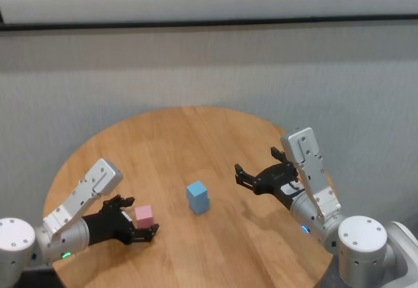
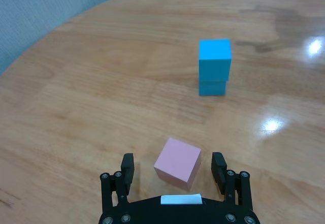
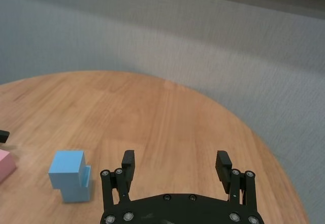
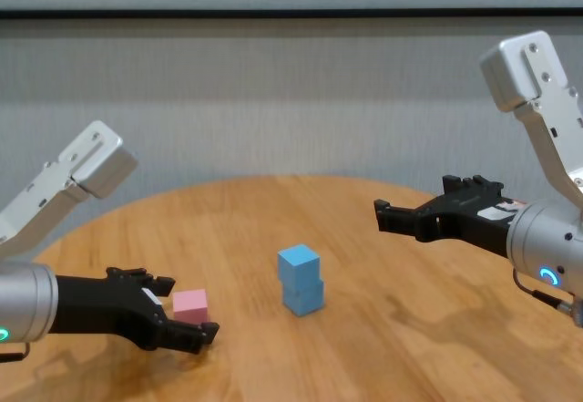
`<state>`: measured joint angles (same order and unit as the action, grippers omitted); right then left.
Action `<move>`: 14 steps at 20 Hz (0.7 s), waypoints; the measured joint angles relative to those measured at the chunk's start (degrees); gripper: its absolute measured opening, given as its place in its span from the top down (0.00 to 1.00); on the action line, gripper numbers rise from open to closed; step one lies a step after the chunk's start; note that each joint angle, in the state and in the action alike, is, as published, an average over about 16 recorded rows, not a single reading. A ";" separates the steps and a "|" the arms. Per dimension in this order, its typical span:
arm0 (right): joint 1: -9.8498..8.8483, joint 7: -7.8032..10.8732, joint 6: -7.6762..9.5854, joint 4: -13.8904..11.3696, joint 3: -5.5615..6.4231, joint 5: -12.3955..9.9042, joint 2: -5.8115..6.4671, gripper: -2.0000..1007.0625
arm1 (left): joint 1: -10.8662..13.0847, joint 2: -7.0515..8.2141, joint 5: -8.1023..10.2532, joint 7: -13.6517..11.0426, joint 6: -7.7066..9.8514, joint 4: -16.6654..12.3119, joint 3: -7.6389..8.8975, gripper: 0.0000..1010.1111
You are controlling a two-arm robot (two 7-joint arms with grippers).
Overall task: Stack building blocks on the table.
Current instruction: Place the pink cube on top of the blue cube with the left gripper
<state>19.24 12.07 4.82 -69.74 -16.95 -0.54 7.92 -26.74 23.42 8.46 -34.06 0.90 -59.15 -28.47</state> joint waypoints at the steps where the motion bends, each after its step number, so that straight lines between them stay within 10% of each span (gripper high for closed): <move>1: 0.00 0.00 0.00 0.00 0.00 0.00 0.00 0.01 | -0.10 -0.08 0.05 -0.04 -0.02 0.23 0.02 0.01; 14: 0.00 0.00 0.00 0.00 0.00 0.00 0.00 0.01 | -0.86 -0.71 0.74 -0.50 -0.31 1.82 0.23 0.06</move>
<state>19.24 12.07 4.82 -69.74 -16.95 -0.54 7.92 -27.60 22.72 9.20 -34.56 0.58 -57.33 -28.23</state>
